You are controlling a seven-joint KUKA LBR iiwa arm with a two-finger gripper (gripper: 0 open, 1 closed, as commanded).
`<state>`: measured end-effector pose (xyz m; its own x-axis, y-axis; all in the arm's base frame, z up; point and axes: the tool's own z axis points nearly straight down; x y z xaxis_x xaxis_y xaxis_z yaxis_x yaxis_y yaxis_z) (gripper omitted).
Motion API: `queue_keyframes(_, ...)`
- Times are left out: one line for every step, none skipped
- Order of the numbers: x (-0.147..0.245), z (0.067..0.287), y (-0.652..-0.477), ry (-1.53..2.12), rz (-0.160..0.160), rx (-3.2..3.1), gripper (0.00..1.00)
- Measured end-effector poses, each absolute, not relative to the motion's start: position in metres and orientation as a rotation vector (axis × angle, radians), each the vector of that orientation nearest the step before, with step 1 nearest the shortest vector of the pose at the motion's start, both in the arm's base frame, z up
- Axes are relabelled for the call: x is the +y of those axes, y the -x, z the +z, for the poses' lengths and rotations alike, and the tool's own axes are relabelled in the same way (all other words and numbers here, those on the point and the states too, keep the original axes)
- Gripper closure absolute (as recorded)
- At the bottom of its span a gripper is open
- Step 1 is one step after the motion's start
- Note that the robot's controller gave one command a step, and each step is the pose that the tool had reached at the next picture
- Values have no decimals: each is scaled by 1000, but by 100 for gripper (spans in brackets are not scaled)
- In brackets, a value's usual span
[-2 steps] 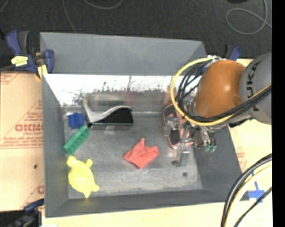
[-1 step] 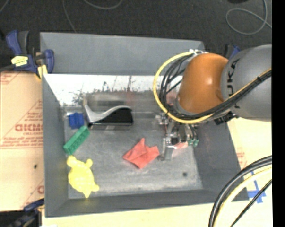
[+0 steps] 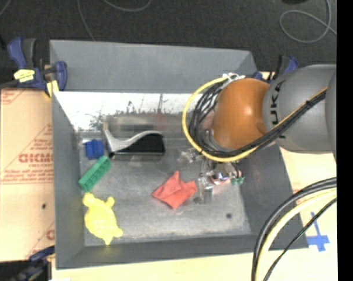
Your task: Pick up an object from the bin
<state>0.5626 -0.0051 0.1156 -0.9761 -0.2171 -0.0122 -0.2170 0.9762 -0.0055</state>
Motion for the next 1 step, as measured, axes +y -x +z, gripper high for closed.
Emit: queue_keyframes(-4,69,-564,113,-1,3135,0)
